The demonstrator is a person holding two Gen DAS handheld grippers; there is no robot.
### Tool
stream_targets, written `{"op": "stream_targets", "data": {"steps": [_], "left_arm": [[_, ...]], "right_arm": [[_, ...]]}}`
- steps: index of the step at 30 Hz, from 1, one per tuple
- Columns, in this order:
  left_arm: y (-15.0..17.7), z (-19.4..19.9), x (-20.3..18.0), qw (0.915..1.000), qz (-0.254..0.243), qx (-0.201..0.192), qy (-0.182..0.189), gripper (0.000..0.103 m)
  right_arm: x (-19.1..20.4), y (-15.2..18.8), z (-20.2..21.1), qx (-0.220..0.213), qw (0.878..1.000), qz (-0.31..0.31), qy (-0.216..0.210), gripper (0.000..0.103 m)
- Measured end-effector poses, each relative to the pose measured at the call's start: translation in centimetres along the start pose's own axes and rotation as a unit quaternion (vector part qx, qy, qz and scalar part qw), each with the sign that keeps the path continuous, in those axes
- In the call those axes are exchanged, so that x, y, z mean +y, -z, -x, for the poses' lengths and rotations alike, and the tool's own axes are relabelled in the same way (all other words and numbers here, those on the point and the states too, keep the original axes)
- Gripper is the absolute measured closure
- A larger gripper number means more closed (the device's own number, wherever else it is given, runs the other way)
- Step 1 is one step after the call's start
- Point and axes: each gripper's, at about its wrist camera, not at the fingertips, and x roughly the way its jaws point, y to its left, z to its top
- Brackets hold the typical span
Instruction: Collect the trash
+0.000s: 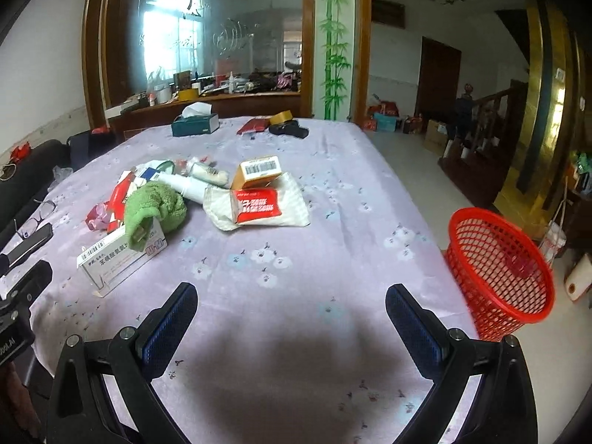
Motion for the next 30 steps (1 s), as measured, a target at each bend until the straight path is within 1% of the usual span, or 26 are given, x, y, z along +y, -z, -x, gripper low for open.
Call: {"op": "stream_targets", "data": {"steps": [3, 6, 11, 18, 30], "left_arm": [[0.1, 0.2, -0.4, 1.0000, -0.007, -0.002, 0.002, 0.000], [-0.1, 0.1, -0.7, 0.9999, -0.013, -0.001, 0.005, 0.000], [0.2, -0.4, -0.6, 0.9998, -0.011, 0.009, 0.012, 0.000], [0.2, -0.6, -0.8, 0.9997, -0.018, 0.012, 0.013, 0.000], [0.3, -0.8, -1.1, 0.9996, -0.019, 0.016, 0.015, 0.000]], "right_arm": [[-0.2, 0.1, 0.5, -0.008, 1.000, 0.001, 0.003, 0.000], [0.1, -0.1, 0.4, -0.006, 1.000, 0.005, 0.009, 0.000], [0.0, -0.1, -0.2, 0.002, 1.000, 0.004, 0.006, 0.000], [0.1, 0.1, -0.7, 0.009, 1.000, 0.005, 0.006, 0.000], [0.2, 0.1, -0.7, 0.008, 1.000, 0.004, 0.002, 0.000]]}}
